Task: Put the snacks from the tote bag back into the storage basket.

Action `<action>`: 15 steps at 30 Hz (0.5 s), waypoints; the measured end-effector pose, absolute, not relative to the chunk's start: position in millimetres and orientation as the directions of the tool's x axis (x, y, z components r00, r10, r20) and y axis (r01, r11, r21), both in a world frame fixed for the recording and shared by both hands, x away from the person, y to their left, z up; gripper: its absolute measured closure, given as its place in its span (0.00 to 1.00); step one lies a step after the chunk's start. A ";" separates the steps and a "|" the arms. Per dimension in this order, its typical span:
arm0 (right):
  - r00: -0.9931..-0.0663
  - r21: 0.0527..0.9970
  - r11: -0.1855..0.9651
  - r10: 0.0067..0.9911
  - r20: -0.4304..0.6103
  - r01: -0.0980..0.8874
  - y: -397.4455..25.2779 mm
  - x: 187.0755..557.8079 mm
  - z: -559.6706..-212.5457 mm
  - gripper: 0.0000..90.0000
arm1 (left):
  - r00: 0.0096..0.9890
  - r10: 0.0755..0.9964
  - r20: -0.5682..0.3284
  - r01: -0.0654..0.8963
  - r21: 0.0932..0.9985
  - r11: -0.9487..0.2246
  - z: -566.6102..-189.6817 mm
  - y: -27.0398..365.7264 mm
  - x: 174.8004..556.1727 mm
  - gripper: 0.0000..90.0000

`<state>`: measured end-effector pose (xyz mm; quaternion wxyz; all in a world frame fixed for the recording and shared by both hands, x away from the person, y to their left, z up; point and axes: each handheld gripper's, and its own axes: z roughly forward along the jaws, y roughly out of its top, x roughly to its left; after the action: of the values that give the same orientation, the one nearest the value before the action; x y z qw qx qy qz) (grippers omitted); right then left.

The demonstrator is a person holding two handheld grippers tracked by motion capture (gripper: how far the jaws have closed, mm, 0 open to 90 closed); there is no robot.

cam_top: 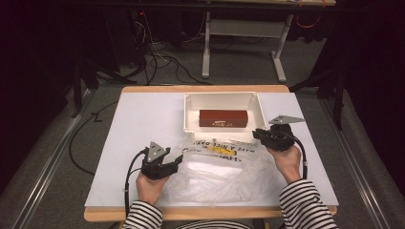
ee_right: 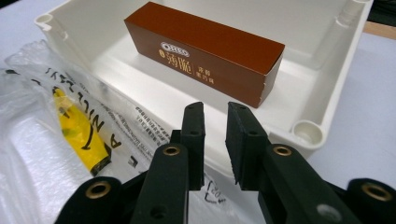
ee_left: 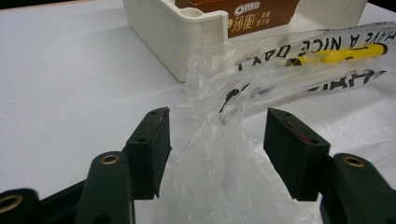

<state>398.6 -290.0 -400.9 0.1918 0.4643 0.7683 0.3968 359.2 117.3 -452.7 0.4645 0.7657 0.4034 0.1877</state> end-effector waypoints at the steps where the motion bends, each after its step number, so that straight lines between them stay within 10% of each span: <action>1: -0.495 0.791 0.249 0.865 0.078 0.559 -292.6 396.7 -401.1 0.84 | 0.607 0.790 -0.084 0.438 0.865 -0.245 -451.8 118.1 358.7 0.46; 15: -0.429 0.825 0.154 0.896 0.116 0.543 -322.2 370.3 -416.2 0.71 | 0.623 0.779 -0.079 0.409 0.881 -0.237 -447.6 130.4 353.5 0.46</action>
<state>370.3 -322.2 -416.2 0.2072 0.4923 0.7307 0.4252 353.5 130.4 -447.6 0.4794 0.7625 0.3893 0.1929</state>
